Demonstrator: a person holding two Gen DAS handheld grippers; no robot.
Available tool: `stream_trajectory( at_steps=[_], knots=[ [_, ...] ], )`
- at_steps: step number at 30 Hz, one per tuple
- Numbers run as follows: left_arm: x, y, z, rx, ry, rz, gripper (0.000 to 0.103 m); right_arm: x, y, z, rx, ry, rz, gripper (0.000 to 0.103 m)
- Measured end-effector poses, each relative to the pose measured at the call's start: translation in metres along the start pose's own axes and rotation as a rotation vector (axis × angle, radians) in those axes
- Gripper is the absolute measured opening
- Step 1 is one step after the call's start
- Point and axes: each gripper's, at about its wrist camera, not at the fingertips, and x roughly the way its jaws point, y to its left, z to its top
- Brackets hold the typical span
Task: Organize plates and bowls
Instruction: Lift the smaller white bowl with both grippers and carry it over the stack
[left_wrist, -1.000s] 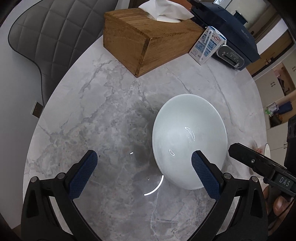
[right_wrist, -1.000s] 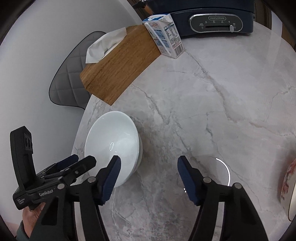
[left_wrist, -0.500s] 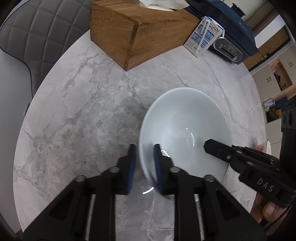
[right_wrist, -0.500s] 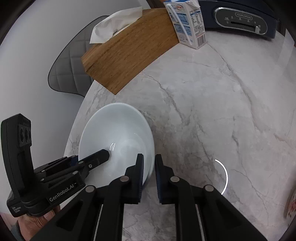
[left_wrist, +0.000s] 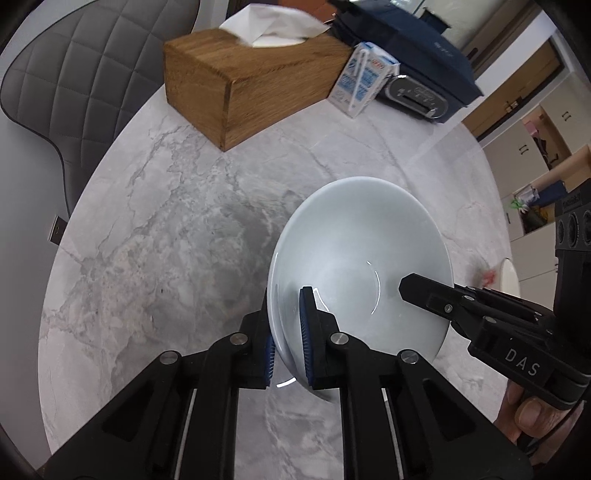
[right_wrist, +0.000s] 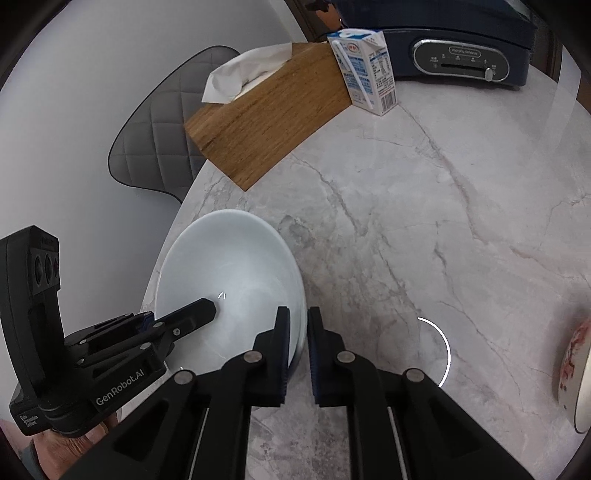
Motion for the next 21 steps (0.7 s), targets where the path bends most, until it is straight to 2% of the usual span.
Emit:
stream_trajectory(
  at_steps=[4, 11, 21],
  knots=[
    [-0.04, -0.015, -0.026, 0.038, -0.011, -0.036, 0.01, -0.038, 0.01, -0.018, -0.02, -0.035, -0.004, 0.011],
    [-0.09, -0.045, -0.076, 0.087, -0.013, -0.096, 0.01, -0.105, 0.021, -0.072, -0.016, -0.09, -0.019, 0.012],
    [-0.143, -0.075, -0.14, 0.161, -0.017, -0.149, 0.01, -0.16, 0.028, -0.141, 0.007, -0.143, -0.032, 0.012]
  ],
)
